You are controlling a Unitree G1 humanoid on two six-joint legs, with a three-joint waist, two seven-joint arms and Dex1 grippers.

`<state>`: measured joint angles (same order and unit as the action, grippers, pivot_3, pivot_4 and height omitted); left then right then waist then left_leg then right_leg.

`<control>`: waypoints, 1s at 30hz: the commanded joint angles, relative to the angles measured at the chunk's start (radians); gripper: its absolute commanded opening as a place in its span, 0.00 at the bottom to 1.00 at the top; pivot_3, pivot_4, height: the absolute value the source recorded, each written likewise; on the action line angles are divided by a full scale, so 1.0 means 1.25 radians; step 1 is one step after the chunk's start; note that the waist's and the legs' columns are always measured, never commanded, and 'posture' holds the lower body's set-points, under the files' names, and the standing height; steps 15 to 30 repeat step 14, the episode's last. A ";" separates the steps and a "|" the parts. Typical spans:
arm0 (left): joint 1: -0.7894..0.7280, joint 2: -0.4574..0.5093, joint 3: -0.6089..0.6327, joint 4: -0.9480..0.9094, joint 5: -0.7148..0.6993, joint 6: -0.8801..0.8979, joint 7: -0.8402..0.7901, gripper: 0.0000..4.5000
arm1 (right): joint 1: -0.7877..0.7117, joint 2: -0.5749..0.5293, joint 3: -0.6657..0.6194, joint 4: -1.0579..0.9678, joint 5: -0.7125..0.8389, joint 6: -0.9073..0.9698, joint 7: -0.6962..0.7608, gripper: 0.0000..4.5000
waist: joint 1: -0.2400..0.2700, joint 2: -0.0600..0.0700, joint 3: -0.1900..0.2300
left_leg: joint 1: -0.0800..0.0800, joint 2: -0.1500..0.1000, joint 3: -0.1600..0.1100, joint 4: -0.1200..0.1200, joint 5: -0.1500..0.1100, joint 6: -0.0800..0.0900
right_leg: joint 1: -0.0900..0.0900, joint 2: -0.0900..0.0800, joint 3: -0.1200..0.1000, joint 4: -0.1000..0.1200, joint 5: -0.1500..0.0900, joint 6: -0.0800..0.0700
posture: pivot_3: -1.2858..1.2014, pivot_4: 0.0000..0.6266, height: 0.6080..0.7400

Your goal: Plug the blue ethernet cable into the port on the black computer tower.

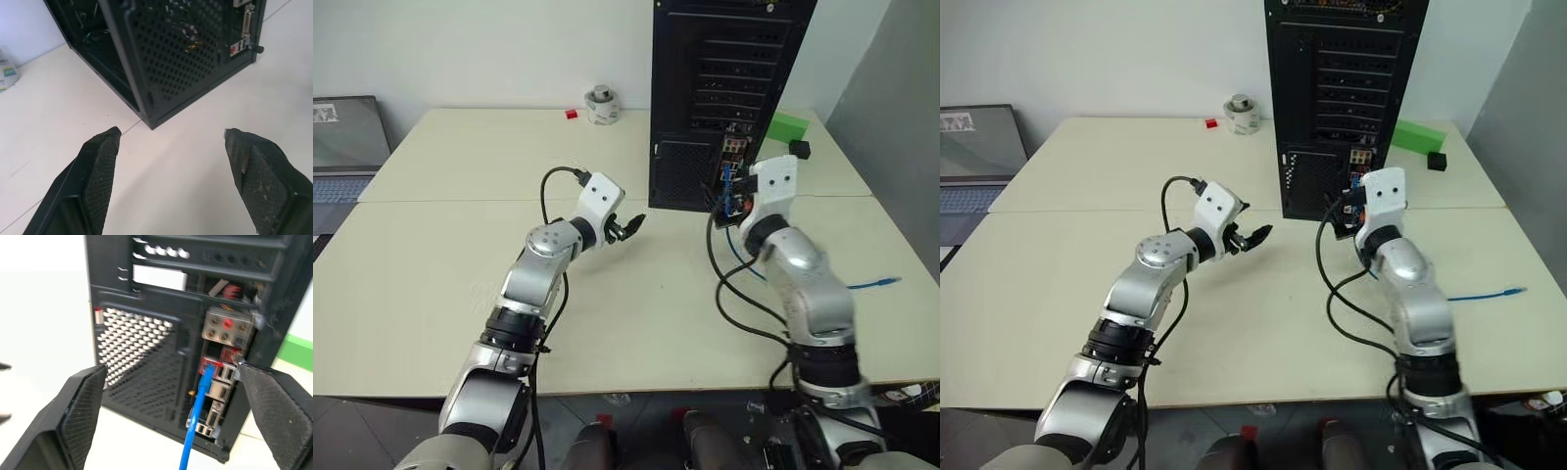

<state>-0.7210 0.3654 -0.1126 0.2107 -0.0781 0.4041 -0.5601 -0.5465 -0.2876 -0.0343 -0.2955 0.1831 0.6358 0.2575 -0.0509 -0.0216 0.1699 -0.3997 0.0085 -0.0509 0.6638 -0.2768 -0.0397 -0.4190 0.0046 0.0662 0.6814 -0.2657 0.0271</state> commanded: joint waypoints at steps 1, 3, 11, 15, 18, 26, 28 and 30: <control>-0.046 0.017 0.016 0.022 -0.006 -0.024 -0.028 0.81 | -0.009 -0.094 -0.050 -0.064 0.067 0.079 0.094 1.00 | 0.001 0.000 0.000 | 0.000 0.000 0.000 0.000 0.000 0.000 | 0.000 0.000 0.000 0.000 0.000 0.000 | 0.52 0.24 1.00; -0.058 0.025 0.015 0.035 -0.003 -0.033 -0.044 0.81 | -0.007 -0.139 -0.075 -0.066 0.096 0.097 0.131 1.00 | 0.004 0.000 0.000 | 0.000 0.000 0.000 0.000 0.000 0.000 | 0.000 0.000 0.000 0.000 0.000 0.000 | 0.52 0.24 1.00; -0.096 0.056 0.024 0.056 -0.013 -0.032 -0.093 0.81 | 0.037 -0.295 -0.138 -0.032 0.154 0.054 0.280 1.00 | 0.004 0.000 0.000 | 0.000 0.000 0.001 0.000 0.000 0.000 | 0.000 0.001 0.000 0.000 0.000 0.000 | 0.52 0.24 1.00; -0.096 0.059 0.028 0.047 -0.018 -0.031 -0.105 0.81 | 0.043 -0.316 -0.143 -0.018 0.156 0.042 0.296 1.00 | 0.004 0.000 0.000 | 0.000 0.000 0.001 0.000 0.000 0.000 | 0.000 0.001 0.000 0.000 0.000 0.000 | 0.52 0.24 1.00; -0.096 0.059 0.028 0.047 -0.018 -0.031 -0.105 0.81 | 0.043 -0.316 -0.143 -0.018 0.156 0.042 0.296 1.00 | 0.004 0.000 0.000 | 0.000 0.000 0.001 0.000 0.000 0.000 | 0.000 0.001 0.000 0.000 0.000 0.000 | 0.52 0.24 1.00; -0.096 0.059 0.028 0.047 -0.018 -0.031 -0.105 0.81 | 0.043 -0.316 -0.143 -0.018 0.156 0.042 0.296 1.00 | 0.004 0.000 0.000 | 0.000 0.000 0.001 0.000 0.000 0.000 | 0.000 0.001 0.000 0.000 0.000 0.000 | 0.52 0.24 1.00; -0.096 0.059 0.028 0.047 -0.018 -0.031 -0.105 0.81 | 0.043 -0.316 -0.143 -0.018 0.156 0.042 0.296 1.00 | 0.004 0.000 0.000 | 0.000 0.000 0.001 0.000 0.000 0.000 | 0.000 0.001 0.000 0.000 0.000 0.000 | 0.52 0.24 1.00; -0.096 0.059 0.028 0.047 -0.018 -0.031 -0.105 0.81 | 0.043 -0.316 -0.143 -0.018 0.156 0.042 0.296 1.00 | 0.004 0.000 0.000 | 0.000 0.000 0.001 0.000 0.000 0.000 | 0.000 0.001 0.000 0.000 0.000 0.000 | 0.52 0.24 1.00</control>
